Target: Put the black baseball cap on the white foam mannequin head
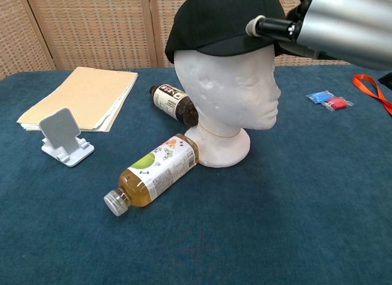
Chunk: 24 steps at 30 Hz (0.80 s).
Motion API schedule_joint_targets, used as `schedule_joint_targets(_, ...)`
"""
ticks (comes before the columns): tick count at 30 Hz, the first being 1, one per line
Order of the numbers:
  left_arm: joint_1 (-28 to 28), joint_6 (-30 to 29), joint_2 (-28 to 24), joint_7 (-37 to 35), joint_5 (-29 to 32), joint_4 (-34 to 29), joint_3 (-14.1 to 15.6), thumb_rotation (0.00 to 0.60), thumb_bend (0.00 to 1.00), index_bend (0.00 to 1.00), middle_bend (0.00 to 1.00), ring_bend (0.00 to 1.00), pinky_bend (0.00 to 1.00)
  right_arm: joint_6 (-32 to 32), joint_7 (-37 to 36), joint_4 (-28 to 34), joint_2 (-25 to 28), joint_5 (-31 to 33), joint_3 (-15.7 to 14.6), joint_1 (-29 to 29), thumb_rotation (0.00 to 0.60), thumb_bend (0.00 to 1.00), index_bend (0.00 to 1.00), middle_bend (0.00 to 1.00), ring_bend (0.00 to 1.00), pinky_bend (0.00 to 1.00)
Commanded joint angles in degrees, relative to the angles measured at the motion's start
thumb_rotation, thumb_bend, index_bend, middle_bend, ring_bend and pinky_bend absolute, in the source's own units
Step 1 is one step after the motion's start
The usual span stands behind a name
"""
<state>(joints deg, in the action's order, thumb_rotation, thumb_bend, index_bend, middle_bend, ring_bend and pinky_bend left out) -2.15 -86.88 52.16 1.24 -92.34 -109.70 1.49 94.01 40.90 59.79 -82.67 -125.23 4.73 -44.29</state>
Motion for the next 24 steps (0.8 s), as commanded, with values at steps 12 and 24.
schedule_joint_targets(12,-0.1,0.2,0.0,0.1,0.0,0.0,0.0,0.6,0.0,0.0,0.0,0.0,0.0,0.5,-0.5,-5.3,-2.1,-1.9,-3.1,0.8,0.6,0.69,0.72,1.0,1.0,1.0)
schedule_joint_targets(24,-0.1,0.3,0.0,0.0,0.1,0.0,0.0,0.6,0.0,0.0,0.0,0.0,0.0,1.7,-4.0,-7.3,-1.4,0.7,-3.1,1.9,0.6,0.67,0.7,1.0,1.0,1.0)
